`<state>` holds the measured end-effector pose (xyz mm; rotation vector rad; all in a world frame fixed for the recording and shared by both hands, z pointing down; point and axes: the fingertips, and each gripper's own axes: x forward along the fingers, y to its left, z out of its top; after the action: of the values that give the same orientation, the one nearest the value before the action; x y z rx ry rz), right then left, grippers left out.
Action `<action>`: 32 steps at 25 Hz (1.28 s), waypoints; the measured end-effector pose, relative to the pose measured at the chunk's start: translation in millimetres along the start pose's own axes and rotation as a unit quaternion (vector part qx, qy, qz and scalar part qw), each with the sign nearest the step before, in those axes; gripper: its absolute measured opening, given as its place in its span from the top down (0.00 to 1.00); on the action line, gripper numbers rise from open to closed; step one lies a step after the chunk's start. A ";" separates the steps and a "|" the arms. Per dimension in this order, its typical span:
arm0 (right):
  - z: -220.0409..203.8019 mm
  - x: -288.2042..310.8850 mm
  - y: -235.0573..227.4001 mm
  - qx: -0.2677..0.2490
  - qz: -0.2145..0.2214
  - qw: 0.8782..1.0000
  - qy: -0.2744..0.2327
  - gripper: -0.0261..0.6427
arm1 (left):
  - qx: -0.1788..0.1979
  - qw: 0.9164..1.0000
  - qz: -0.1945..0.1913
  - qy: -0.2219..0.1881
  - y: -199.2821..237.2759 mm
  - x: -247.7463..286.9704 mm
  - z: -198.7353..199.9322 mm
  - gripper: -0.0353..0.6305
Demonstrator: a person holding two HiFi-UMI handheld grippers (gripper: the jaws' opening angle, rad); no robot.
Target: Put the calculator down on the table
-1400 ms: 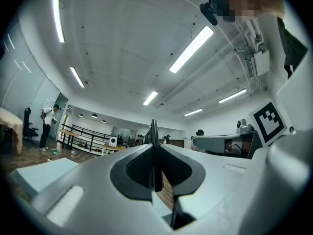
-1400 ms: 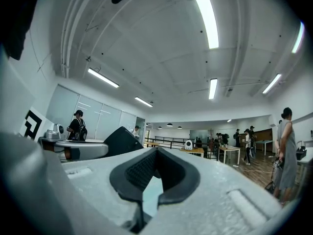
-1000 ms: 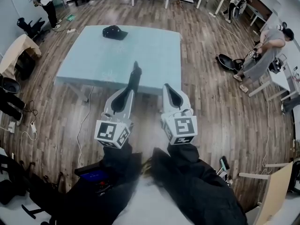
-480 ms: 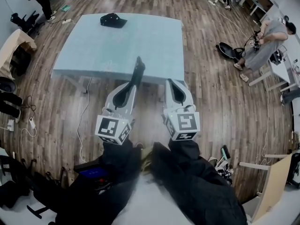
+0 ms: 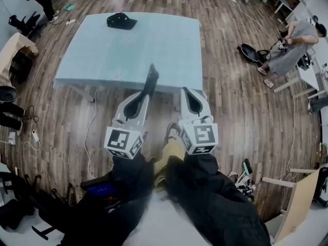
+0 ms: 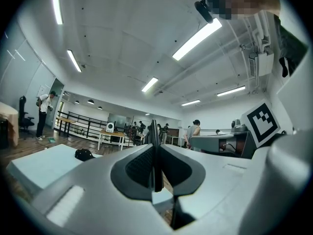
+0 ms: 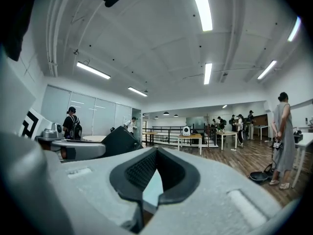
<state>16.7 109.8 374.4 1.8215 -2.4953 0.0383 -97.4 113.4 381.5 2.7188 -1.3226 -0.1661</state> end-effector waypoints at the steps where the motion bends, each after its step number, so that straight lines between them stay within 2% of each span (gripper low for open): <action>1: -1.5 7.8 -5.8 0.002 0.003 1.000 -0.001 0.96 | 0.002 1.000 0.001 0.001 1.9 8.2 -1.4 0.88; 5: -2.3 49.6 -34.1 0.012 0.021 1.000 -0.010 0.96 | 0.017 1.000 0.016 -0.001 15.8 47.5 0.0 0.88; 10: 23.5 116.8 -68.3 0.014 0.054 0.998 -0.034 0.96 | 0.039 0.998 0.040 -0.004 46.6 114.1 20.0 0.88; 15: 40.5 167.1 -114.4 0.021 0.074 0.996 -0.050 0.96 | 0.060 0.997 0.051 -0.008 58.7 181.4 34.1 0.88; 22: 34.8 211.8 -155.8 0.028 0.095 0.994 -0.034 0.96 | 0.056 0.996 0.062 0.004 71.9 246.7 28.2 0.88; 32: -3.6 251.3 -161.7 0.054 0.115 0.992 0.024 0.96 | 0.035 0.995 0.073 0.054 99.2 271.4 -6.8 0.88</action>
<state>94.4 -178.4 390.5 1.5374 -2.7032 0.2281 -6.8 -160.9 389.9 2.6308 -1.5148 0.0402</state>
